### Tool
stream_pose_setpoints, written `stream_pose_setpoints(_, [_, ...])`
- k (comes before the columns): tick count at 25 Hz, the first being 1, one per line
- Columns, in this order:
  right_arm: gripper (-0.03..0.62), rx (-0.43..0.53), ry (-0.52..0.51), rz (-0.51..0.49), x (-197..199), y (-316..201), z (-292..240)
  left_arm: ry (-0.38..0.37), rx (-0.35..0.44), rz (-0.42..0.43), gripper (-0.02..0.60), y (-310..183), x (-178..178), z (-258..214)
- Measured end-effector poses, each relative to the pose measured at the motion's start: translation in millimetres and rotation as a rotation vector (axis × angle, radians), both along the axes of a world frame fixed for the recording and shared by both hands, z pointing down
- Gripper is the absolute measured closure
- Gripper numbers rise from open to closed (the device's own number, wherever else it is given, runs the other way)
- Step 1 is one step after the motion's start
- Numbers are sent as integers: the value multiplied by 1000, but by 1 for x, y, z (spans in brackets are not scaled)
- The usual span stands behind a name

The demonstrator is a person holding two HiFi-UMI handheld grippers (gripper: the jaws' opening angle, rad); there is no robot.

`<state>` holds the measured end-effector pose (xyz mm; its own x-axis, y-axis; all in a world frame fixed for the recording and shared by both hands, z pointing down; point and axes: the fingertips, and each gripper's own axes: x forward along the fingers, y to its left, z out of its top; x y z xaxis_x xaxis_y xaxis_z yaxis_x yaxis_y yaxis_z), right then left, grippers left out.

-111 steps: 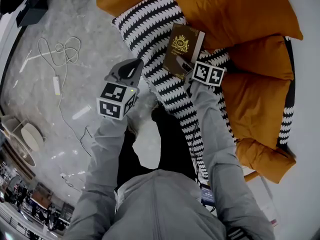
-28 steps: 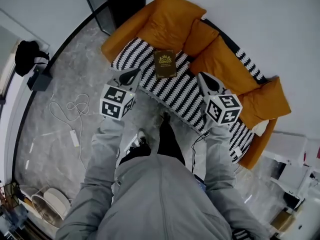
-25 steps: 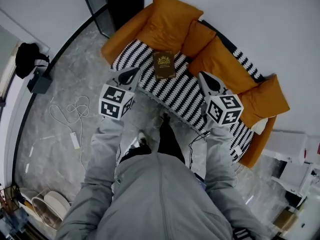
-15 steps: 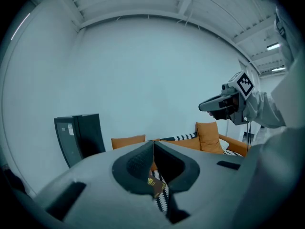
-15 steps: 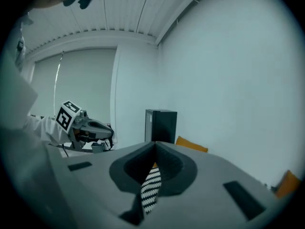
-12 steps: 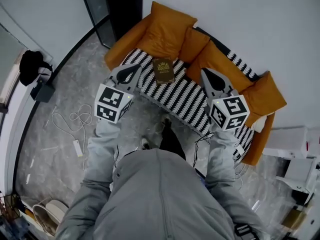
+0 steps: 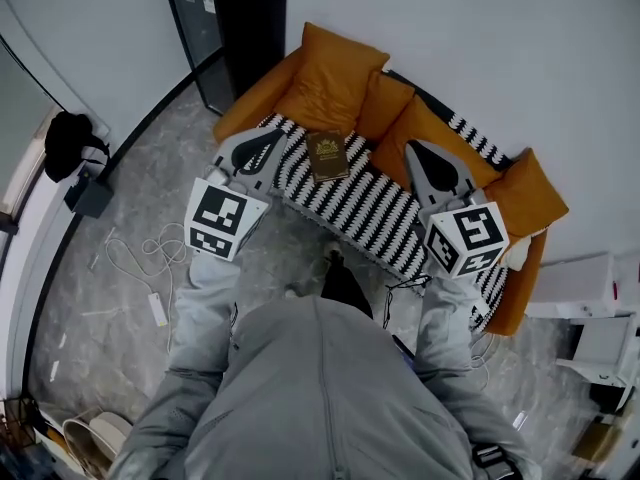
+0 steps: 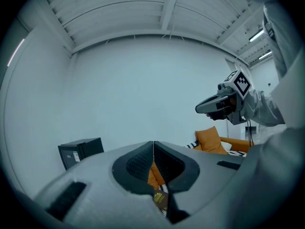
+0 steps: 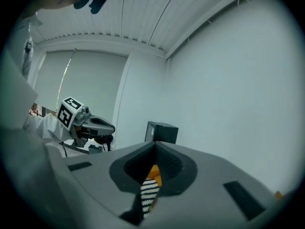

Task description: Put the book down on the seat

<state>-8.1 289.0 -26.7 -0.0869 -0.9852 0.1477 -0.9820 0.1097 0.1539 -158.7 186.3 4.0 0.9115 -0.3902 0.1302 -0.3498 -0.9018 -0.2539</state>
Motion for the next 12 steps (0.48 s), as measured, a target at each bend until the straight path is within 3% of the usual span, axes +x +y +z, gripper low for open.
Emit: stream_pose_setpoints(12, [565,65,83,-74,-42,23,-39,94,62,42,556,39,-21,-53])
